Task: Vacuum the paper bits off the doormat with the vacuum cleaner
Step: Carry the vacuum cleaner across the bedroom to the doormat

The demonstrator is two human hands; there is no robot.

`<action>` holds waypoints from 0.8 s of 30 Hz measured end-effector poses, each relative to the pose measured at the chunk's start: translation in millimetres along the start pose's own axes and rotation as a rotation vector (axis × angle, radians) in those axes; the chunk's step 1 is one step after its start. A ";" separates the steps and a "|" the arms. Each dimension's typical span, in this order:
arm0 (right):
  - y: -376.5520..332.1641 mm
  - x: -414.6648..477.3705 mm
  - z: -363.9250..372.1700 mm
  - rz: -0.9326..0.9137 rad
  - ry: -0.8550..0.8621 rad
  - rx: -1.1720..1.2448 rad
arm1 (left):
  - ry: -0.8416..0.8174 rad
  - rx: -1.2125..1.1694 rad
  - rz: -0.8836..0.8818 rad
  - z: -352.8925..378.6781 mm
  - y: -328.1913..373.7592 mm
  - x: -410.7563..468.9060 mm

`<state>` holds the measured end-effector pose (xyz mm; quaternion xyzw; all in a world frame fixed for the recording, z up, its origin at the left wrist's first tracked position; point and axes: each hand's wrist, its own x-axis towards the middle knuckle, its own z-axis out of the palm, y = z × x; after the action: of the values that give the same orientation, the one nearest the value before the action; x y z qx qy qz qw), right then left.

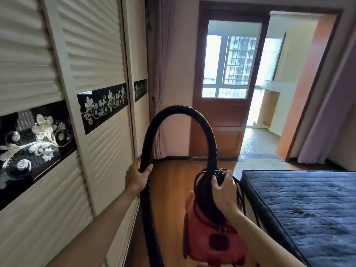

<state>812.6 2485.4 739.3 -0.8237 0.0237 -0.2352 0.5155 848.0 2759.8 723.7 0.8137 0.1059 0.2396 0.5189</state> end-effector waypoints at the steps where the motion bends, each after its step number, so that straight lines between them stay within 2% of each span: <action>1: 5.1 11.4 3.5 0.001 0.008 -0.005 | -0.003 -0.003 0.005 12.1 0.5 9.6; 14: 71.4 216.5 29.5 0.003 0.062 -0.019 | -0.065 -0.066 0.059 189.2 31.5 173.4; 24: 125.7 336.5 52.6 0.065 0.095 -0.055 | -0.118 -0.073 0.070 291.3 33.8 270.2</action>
<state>1158.7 2376.0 734.4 -0.8241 0.0813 -0.2566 0.4983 1224.0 2627.5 728.7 0.8100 0.0379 0.2131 0.5450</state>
